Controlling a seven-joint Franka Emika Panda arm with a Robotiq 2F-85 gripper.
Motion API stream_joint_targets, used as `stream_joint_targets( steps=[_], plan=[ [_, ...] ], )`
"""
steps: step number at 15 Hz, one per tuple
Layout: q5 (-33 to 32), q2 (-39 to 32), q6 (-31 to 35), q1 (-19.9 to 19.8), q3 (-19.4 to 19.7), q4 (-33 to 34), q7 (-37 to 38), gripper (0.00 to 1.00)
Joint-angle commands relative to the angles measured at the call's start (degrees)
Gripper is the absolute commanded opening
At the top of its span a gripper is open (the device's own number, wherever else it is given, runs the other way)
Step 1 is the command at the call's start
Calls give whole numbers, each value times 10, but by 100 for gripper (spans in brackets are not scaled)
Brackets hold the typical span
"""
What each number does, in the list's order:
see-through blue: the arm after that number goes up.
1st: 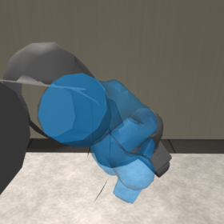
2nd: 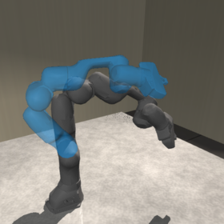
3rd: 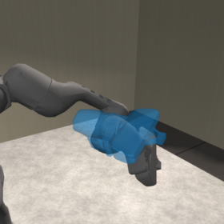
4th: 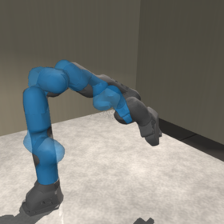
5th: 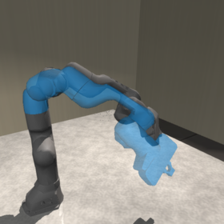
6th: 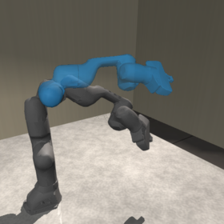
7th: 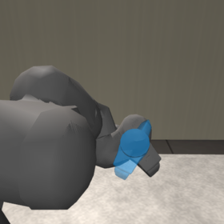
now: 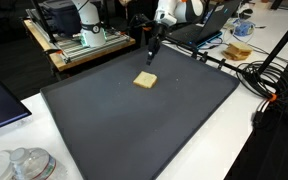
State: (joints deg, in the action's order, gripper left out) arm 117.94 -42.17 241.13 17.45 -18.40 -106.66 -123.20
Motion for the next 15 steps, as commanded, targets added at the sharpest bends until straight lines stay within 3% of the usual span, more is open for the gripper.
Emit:
stream_joint_targets(
  steps=[1, 6, 12, 13, 15],
  plan=[
    [38, 53, -24, -60, -37, -12, -65, 6],
    [128, 111, -61, -148, -72, 0, -191, 6],
    [300, 146, -92, -269, -106, 46, -424, 6],
    [242, 124, -86, -333, -208, 19, -343, 6],
    [232, 103, -85, -397, -281, 27, -325, 6]
  ],
)
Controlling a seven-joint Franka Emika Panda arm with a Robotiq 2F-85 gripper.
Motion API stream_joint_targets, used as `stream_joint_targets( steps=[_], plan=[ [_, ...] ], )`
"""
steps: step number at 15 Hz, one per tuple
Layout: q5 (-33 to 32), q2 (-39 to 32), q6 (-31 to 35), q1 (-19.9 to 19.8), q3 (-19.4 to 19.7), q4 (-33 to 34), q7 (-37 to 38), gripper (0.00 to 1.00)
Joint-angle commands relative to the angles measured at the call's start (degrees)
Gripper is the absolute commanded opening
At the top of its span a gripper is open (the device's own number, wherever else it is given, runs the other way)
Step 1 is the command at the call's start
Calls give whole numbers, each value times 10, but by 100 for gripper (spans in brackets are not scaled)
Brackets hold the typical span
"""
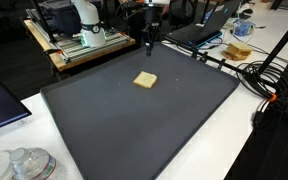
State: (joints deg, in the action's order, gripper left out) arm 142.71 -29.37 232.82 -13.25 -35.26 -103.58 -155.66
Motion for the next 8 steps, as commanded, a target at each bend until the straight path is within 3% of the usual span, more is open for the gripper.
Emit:
stream_joint_targets(
  steps=[1, 5, 8],
  plan=[
    [-14, -38, -1, -131, -156, 4, -18, 6],
    [-78, -131, 36, -275, -331, 23, -19, 6],
    [-152, -217, 103, -377, -450, 29, -22, 6]
  ],
)
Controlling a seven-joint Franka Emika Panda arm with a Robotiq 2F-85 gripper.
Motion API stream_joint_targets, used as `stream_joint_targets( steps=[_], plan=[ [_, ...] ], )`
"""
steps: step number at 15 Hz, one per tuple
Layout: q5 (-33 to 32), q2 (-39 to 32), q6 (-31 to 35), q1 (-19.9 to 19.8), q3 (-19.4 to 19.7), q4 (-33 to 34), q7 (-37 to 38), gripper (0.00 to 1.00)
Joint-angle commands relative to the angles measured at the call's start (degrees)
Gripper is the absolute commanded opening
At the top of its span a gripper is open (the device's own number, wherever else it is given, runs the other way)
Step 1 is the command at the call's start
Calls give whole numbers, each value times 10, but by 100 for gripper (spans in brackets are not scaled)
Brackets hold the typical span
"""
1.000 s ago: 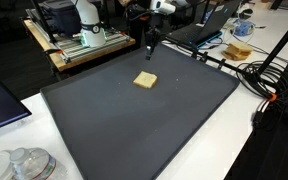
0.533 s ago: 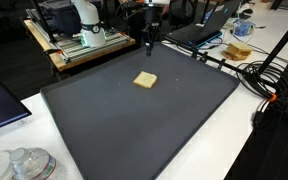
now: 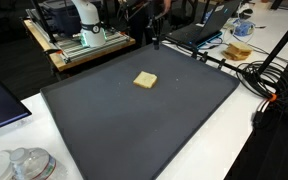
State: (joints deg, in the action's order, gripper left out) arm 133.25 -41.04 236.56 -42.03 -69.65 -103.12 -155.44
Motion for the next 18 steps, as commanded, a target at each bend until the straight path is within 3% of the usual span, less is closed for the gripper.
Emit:
stream_joint_targets(
  steps=[1, 2, 3, 4, 5, 6, 7, 8, 9, 11, 12, 13, 15, 16, 18],
  plan=[
    [-81, -129, 92, -110, -134, 27, -24, 6],
    [-97, -151, 115, -124, -149, 32, -24, 6],
    [-67, -114, 62, -137, -121, -10, -23, 6],
    [-86, -140, 59, -154, -140, -26, -2, 6],
    [-83, -146, 51, -161, -131, -30, -2, 6],
    [-111, -199, 96, -166, -156, -3, -6, 6],
    [-76, -166, 51, -166, -118, -23, -19, 6],
    [-69, -172, 51, -163, -106, -10, -28, 6],
    [-101, -218, 89, -165, -125, 14, -20, 6],
    [-78, -204, 51, -173, -99, -1, -25, 6],
    [-110, -253, 93, -182, -127, 28, -25, 6],
    [-87, -225, 51, -189, -105, 1, -25, 6],
    [-120, -279, 89, -207, -137, 31, -24, 6],
    [-107, -261, 55, -217, -122, 8, -23, 6],
    [-146, -311, 83, -238, -156, 22, -18, 6]
  ],
)
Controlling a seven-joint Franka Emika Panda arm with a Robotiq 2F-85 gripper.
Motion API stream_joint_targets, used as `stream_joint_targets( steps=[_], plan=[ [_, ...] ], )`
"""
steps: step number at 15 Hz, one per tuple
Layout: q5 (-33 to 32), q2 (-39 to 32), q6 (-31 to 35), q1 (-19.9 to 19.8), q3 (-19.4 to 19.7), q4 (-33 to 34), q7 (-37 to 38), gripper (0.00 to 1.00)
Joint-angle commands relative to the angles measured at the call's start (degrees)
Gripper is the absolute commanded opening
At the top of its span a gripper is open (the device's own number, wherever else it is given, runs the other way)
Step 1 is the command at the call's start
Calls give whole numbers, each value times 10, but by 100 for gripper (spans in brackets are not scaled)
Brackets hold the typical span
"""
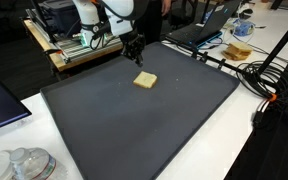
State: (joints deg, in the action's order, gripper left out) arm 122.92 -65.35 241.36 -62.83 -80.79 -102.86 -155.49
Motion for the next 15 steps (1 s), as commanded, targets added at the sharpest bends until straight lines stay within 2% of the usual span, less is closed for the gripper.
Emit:
stream_joint_targets(
  steps=[1, 6, 10, 15],
  plan=[
    [-44, -67, 20, -39, -43, 9, -19, 6],
    [-116, -124, 18, -87, -88, -4, -19, 6],
    [-139, -98, -6, -113, -79, -39, -13, 6],
    [-150, -62, -9, -130, -83, -123, 3, 6]
  ],
)
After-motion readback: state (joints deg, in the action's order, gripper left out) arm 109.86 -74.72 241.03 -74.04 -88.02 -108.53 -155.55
